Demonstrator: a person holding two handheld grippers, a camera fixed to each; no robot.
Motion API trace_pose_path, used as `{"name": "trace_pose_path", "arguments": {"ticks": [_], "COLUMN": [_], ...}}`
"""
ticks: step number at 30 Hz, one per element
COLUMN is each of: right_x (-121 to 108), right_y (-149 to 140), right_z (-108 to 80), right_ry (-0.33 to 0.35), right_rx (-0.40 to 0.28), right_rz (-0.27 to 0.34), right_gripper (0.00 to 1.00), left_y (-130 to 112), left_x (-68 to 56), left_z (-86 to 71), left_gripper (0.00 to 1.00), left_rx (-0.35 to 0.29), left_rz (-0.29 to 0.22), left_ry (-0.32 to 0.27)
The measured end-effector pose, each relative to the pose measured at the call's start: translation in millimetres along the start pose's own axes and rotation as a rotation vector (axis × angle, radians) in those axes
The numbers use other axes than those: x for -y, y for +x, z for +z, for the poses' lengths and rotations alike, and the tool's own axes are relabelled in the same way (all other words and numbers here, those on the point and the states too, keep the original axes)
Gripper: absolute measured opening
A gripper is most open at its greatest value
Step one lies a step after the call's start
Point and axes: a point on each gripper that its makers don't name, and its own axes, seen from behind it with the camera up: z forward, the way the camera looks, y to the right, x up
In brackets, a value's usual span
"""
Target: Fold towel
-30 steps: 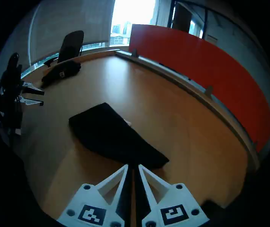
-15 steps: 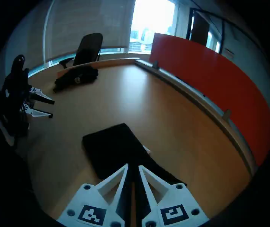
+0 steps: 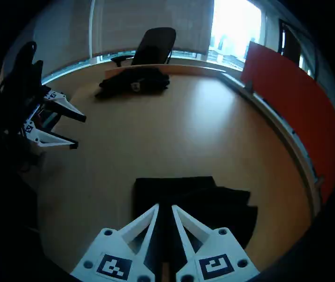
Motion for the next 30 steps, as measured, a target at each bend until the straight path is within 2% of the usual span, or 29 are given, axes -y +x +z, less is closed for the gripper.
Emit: {"name": "trace_pose_path", "arguments": {"ticks": [3,6,21,25,30], "right_x": [10.4,18.0,20.0,21.0,21.4], "right_y": [-2.2,-8.4,-8.8,-9.8,-11.0], "right_z": [22.7,37.8,37.5,37.7,37.6], "right_ry": [0.041,0.071,0.074,0.074,0.072], "right_rx": [0.022,0.045,0.046,0.045,0.043], "right_rz": [-0.010,-0.010,-0.021,-0.020,-0.020], "right_gripper": [0.03,0.03,0.06,0.15,0.38], "left_y": [-3.1,-6.2,-8.7,-8.6,-8.8], "left_x": [0.4,0.6,-0.3,0.2,1.2], "left_z": [-1.6,-2.8,-4.1,-4.1,-4.7], "left_gripper": [0.94,0.94,0.94,0.94,0.94], "left_rx": [0.003,0.008,0.015,0.014,0.013], "left_rz": [-0.005,-0.008,-0.011,-0.013,-0.012], "left_ry": [0.004,0.008,0.010,0.012,0.015]}}
